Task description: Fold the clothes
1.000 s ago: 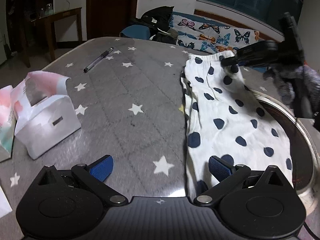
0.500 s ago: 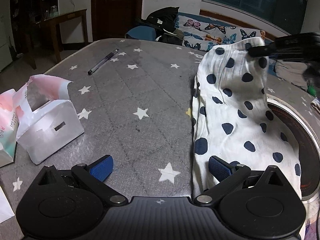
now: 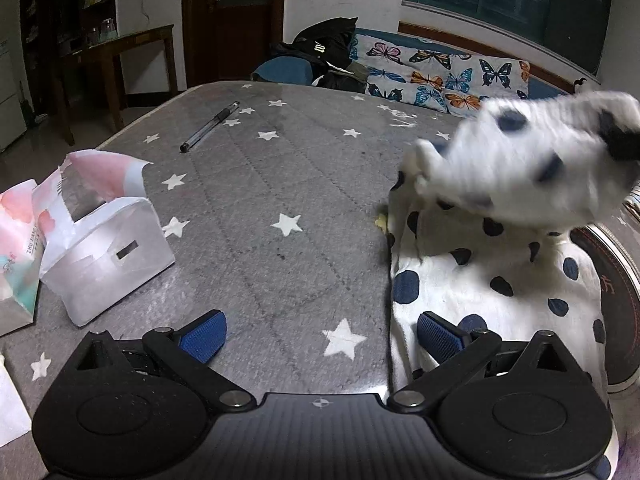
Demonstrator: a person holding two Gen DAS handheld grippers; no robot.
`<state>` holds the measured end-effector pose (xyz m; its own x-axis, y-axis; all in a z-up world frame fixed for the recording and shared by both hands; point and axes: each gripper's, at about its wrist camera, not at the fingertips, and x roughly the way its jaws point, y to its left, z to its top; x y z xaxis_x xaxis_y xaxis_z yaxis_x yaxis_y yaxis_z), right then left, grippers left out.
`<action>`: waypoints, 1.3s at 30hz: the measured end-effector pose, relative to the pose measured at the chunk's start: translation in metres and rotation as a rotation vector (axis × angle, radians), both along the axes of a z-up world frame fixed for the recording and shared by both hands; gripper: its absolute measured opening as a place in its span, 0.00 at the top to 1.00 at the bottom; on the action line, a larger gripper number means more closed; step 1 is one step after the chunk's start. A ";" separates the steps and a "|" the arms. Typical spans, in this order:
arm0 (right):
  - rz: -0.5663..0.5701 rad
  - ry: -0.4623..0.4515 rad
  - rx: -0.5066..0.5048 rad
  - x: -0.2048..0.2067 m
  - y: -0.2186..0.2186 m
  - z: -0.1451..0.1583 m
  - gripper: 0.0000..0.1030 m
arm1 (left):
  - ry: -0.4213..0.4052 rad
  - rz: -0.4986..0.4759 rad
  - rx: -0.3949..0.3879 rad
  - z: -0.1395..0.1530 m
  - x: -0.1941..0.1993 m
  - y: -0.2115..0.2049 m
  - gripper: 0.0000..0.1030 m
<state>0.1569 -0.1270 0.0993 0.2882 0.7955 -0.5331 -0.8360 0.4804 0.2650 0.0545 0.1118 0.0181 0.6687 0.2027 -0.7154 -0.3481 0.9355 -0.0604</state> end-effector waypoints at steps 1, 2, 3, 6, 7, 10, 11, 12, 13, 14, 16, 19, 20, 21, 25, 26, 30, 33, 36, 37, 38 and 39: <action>0.020 0.004 0.000 -0.010 -0.003 0.000 0.90 | -0.001 0.002 -0.001 0.000 -0.002 0.000 0.00; 0.041 0.007 0.000 -0.021 -0.006 0.001 0.90 | -0.003 0.004 -0.004 0.000 -0.004 0.001 0.00; 0.065 0.011 0.004 -0.032 -0.009 0.000 0.90 | -0.003 0.007 -0.005 0.000 -0.007 0.002 0.00; 0.137 0.020 0.011 -0.062 -0.018 -0.002 0.90 | -0.004 0.016 -0.005 0.001 -0.015 0.004 0.00; 0.166 0.019 0.008 -0.074 -0.020 -0.004 0.90 | -0.005 0.018 -0.003 0.001 -0.018 0.004 0.00; 0.231 0.005 -0.015 -0.099 -0.022 -0.011 0.90 | -0.007 0.024 0.003 0.003 -0.027 0.004 0.00; 0.250 -0.014 -0.030 -0.108 -0.022 -0.013 0.90 | -0.008 0.026 0.005 0.003 -0.030 0.004 0.00; 0.277 -0.048 -0.055 -0.121 -0.022 -0.016 0.90 | -0.009 0.028 0.007 0.004 -0.033 0.004 0.00; 0.301 -0.074 -0.070 -0.129 -0.021 -0.017 0.90 | -0.009 0.030 0.009 0.004 -0.036 0.004 0.00; 0.325 -0.100 -0.085 -0.138 -0.021 -0.018 0.90 | -0.010 0.032 0.011 0.004 -0.039 0.004 0.00; 0.372 -0.159 -0.119 -0.156 -0.021 -0.021 0.90 | -0.012 0.035 0.015 0.005 -0.045 0.004 0.00; 0.416 -0.255 -0.188 -0.178 -0.016 -0.029 0.90 | -0.018 0.041 0.018 0.007 -0.055 0.007 0.00; 0.425 -0.268 -0.204 -0.182 -0.015 -0.031 0.90 | -0.022 0.045 0.018 0.009 -0.058 0.008 0.00; 0.433 -0.281 -0.219 -0.187 -0.013 -0.034 0.90 | -0.027 0.048 0.018 0.010 -0.061 0.009 0.00; 0.461 -0.350 -0.274 -0.203 -0.008 -0.042 0.90 | -0.041 0.051 0.020 0.015 -0.069 0.009 0.00; 0.469 -0.359 -0.280 -0.206 -0.009 -0.044 0.90 | -0.045 0.050 0.021 0.017 -0.071 0.009 0.00; 0.494 -0.415 -0.323 -0.216 -0.007 -0.051 0.90 | -0.072 0.027 0.014 0.025 -0.075 0.005 0.00; 0.500 -0.458 -0.349 -0.218 -0.002 -0.055 0.90 | -0.099 -0.024 -0.019 0.032 -0.071 -0.003 0.00; 0.508 -0.516 -0.372 -0.224 -0.001 -0.058 0.89 | -0.125 -0.074 -0.053 0.038 -0.066 -0.010 0.00; 0.516 -0.543 -0.383 -0.228 -0.001 -0.060 0.89 | -0.134 -0.091 -0.064 0.040 -0.065 -0.013 0.00; 0.524 -0.569 -0.394 -0.231 -0.002 -0.062 0.89 | -0.143 -0.107 -0.075 0.043 -0.064 -0.016 0.00; 0.532 -0.596 -0.405 -0.235 -0.002 -0.063 0.89 | -0.152 -0.124 -0.087 0.045 -0.062 -0.018 0.00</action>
<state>-0.0782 -0.1291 0.0360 0.2538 0.6862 -0.6817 -0.9196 -0.0474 -0.3900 -0.0076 0.0936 0.0629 0.7864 0.0543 -0.6153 -0.2114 0.9596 -0.1855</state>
